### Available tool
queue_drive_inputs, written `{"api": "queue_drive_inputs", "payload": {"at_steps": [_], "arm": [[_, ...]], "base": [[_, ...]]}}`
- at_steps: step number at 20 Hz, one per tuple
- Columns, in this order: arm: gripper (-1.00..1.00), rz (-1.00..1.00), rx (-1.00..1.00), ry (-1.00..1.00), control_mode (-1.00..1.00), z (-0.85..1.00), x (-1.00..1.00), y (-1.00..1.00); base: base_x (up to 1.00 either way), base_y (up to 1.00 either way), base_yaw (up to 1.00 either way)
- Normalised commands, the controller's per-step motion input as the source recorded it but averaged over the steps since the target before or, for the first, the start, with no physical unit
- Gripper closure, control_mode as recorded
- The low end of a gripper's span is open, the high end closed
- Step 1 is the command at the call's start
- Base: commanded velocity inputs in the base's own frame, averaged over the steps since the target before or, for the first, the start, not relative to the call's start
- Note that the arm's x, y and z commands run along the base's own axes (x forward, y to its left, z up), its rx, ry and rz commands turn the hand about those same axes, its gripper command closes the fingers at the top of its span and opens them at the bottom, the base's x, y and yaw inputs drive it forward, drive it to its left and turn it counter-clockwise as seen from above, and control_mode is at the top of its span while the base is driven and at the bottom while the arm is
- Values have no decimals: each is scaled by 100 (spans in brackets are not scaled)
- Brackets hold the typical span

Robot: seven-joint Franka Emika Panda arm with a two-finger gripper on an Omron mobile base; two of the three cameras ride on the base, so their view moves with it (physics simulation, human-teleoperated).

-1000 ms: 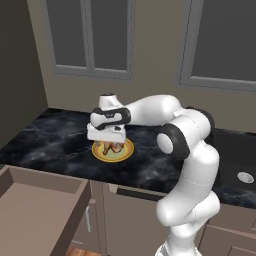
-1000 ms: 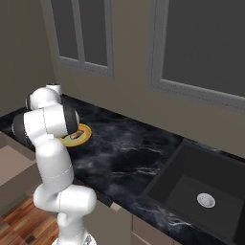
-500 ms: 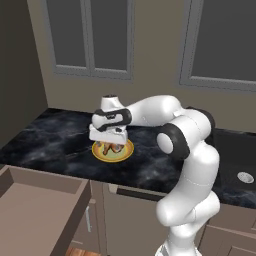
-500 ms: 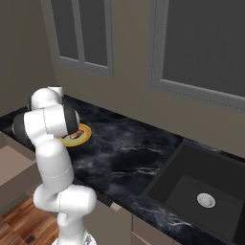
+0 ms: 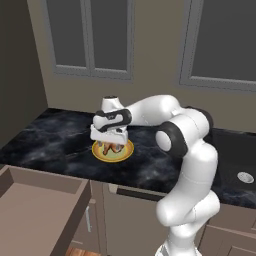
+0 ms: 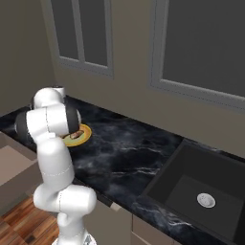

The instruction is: Pick up the knife from the drawer and place it on the cutting board. Then place the meat from the plate to the cutting board.

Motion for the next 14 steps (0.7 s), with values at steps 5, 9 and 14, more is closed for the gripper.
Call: {"api": "queue_drive_inputs", "payload": {"at_steps": [5, 9, 14], "arm": [[-100, 0, 0, 0, -100, -1, 31, 8], [-100, 0, 0, 0, -100, -8, 22, 11], [-100, -2, -2, 0, -100, -17, 7, 8]], "base": [[0, 0, 0], [0, 0, 0], [0, 0, 0]]}}
